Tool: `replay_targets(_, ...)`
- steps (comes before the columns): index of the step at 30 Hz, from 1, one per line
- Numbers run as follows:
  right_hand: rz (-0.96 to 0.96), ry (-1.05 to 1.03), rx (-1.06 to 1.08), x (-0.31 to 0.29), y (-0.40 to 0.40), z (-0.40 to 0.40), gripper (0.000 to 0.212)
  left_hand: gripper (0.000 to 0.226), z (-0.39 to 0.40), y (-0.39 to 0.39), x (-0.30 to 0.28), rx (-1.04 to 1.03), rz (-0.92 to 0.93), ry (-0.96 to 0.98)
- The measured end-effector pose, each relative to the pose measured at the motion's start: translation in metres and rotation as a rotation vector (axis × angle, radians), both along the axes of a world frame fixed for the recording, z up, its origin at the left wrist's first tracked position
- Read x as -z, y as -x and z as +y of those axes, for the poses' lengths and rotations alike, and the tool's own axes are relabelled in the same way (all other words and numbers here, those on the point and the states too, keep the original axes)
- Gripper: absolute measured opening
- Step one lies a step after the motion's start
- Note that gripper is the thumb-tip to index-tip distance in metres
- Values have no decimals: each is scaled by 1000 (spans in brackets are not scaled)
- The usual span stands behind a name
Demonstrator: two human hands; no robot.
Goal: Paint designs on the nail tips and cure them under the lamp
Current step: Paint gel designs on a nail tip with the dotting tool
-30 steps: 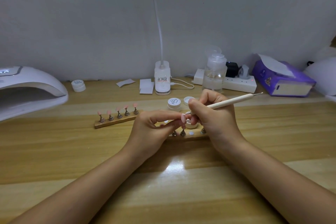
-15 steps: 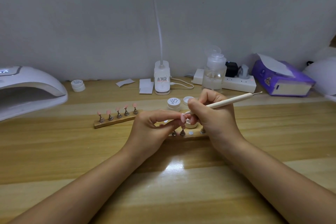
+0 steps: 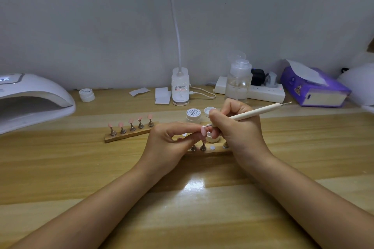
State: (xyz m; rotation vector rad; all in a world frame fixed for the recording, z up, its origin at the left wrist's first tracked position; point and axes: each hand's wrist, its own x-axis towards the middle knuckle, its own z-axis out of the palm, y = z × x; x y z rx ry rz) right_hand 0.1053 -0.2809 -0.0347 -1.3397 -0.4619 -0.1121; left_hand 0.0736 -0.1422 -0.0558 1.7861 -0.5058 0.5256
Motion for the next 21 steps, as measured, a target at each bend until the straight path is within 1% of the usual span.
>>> replay_targets(8, 11, -17, 10, -1, 1, 0, 47, 26, 0, 0, 1, 0, -24, 9)
replay_targets(13, -10, -7, 23, -2, 1, 0, 39, 30, 1, 0, 1, 12, -23, 8)
replay_targets(21, -6, -11, 19, -1, 0, 0, 45, 29, 2, -2, 2, 24, -22, 14)
